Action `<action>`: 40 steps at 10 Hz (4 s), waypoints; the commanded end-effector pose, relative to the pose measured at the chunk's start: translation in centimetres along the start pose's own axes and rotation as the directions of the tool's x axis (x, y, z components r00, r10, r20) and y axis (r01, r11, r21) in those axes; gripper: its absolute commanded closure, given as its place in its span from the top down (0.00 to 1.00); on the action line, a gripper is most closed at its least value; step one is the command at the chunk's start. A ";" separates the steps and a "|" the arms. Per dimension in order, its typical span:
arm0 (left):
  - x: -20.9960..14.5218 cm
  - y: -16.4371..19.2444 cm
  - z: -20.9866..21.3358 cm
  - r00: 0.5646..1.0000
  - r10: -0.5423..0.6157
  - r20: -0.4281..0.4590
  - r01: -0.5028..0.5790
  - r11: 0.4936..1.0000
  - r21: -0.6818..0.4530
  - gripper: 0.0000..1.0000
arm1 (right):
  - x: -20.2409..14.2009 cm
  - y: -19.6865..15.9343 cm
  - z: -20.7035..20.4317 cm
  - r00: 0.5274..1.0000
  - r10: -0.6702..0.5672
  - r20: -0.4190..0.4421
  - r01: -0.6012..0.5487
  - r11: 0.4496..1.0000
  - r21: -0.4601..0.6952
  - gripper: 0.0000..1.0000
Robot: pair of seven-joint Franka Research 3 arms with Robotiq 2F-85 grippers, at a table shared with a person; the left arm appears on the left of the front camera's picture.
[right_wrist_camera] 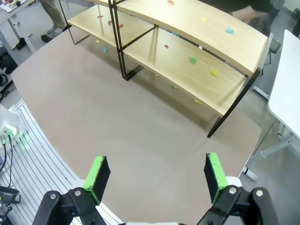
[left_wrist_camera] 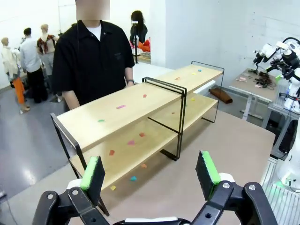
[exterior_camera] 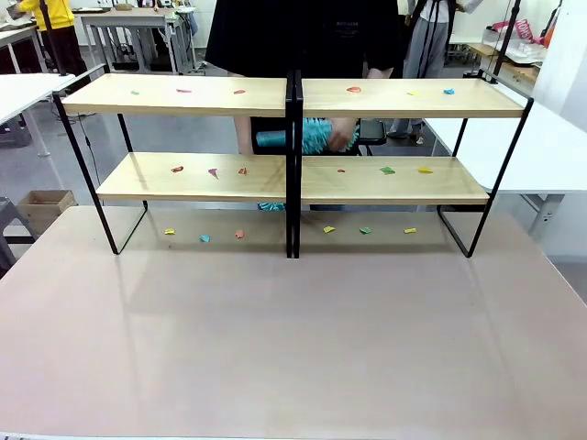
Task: Clean the shelves.
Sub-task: Pick up the Duster when the human hands it over.
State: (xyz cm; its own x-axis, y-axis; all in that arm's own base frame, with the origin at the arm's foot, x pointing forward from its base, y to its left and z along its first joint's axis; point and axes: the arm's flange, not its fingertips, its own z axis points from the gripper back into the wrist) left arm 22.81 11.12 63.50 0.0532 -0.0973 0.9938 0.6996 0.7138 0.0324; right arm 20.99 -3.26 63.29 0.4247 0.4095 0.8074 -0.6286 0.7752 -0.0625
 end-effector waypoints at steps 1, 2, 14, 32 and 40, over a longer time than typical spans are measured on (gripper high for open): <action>-8.1 -4.8 -2.0 0.999 0.018 -0.031 -0.018 1.000 -0.001 1.00 | -0.7 -0.5 -1.1 1.000 0.018 0.010 -0.019 0.999 0.043 1.00; -8.3 -4.3 -2.5 0.998 0.045 -0.046 -0.046 0.999 -0.013 1.00 | -0.6 -0.7 -1.5 1.000 0.013 0.010 -0.013 0.998 0.056 1.00; -9.1 -2.4 -4.8 0.959 0.074 -0.272 -0.076 0.997 0.002 1.00 | 0.2 -2.0 -3.0 0.992 -0.015 0.125 0.002 0.995 0.104 1.00; -4.7 0.9 -5.6 0.958 0.046 -0.283 -0.055 0.998 -0.022 1.00 | 0.9 -2.5 -0.5 0.976 -0.107 0.191 0.087 0.990 0.112 1.00; -4.7 0.9 -5.6 0.958 0.046 -0.283 -0.055 0.998 -0.022 1.00 | 13.5 -9.0 -5.7 0.708 -0.690 0.148 0.647 0.718 0.256 1.00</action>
State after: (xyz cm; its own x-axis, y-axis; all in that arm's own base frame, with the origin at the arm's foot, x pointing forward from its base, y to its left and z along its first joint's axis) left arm 27.17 8.35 58.33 0.2848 -0.2573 0.9234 0.7107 0.7031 -0.0233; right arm 34.08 -2.47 68.35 0.6565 -0.1051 0.7469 -0.4676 0.7204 0.5123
